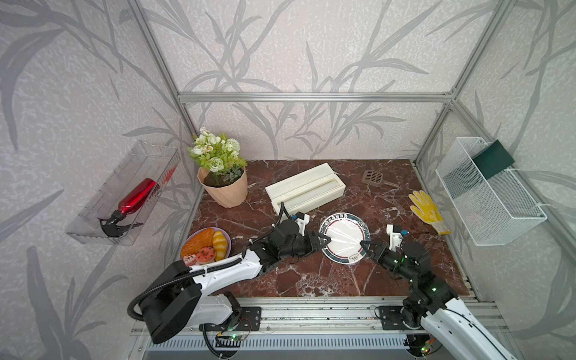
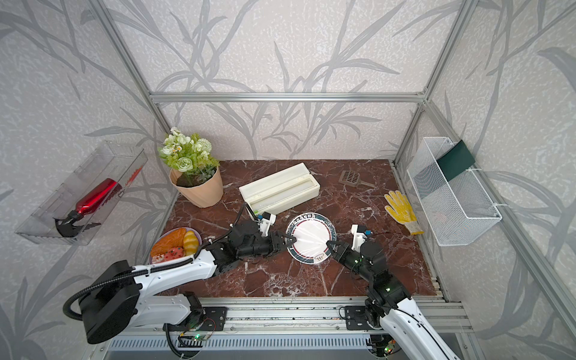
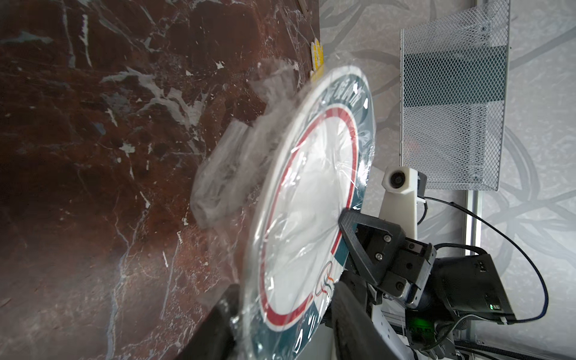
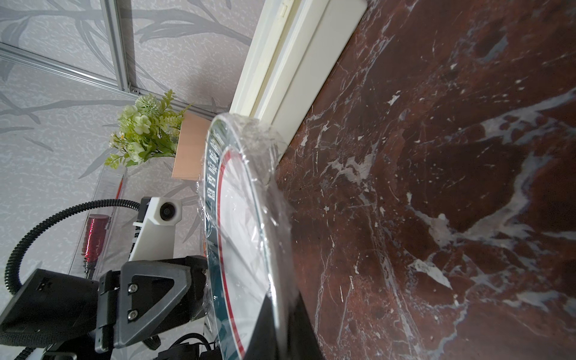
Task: Wrap the plate with plastic wrap
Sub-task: Cover the plate with plastic wrap.
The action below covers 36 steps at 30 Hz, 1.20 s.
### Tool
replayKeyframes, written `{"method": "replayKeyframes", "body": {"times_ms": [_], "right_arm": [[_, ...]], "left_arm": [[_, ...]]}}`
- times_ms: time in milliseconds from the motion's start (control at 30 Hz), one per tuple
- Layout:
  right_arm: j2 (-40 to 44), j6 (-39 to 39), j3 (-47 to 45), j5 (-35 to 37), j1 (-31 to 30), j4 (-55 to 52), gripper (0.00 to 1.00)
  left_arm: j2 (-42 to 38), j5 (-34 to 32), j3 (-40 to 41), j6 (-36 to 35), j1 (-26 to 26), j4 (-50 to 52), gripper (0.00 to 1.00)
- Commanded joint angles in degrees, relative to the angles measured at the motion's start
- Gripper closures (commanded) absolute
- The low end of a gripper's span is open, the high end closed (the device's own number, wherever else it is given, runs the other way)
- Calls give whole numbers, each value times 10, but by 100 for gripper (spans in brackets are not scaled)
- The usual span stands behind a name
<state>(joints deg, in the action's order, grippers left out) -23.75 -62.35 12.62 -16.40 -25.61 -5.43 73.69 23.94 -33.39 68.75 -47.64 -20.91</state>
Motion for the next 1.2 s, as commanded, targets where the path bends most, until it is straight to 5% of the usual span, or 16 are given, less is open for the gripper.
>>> {"method": "replayKeyframes", "body": {"times_ms": [0,233,333,467,567,967,1167], "right_arm": [[-4,-15,-9,-8,-2,54,100],[-17,-21,-9,-12,-2,71,100],[-9,-9,-1,-5,-2,47,100],[13,14,13,15,-2,0,100],[29,41,28,28,-1,-46,100],[10,145,113,-42,4,-248,100],[-80,210,222,-79,7,-419,100]], "left_arm": [[14,20,2,28,-2,-83,59],[44,44,14,60,-2,-169,80],[41,45,16,60,-2,-170,81],[18,36,10,32,-1,-92,49],[-20,18,1,-13,1,17,34],[-162,-104,-17,-153,21,340,26],[-146,-113,-27,-169,32,354,26]]}}
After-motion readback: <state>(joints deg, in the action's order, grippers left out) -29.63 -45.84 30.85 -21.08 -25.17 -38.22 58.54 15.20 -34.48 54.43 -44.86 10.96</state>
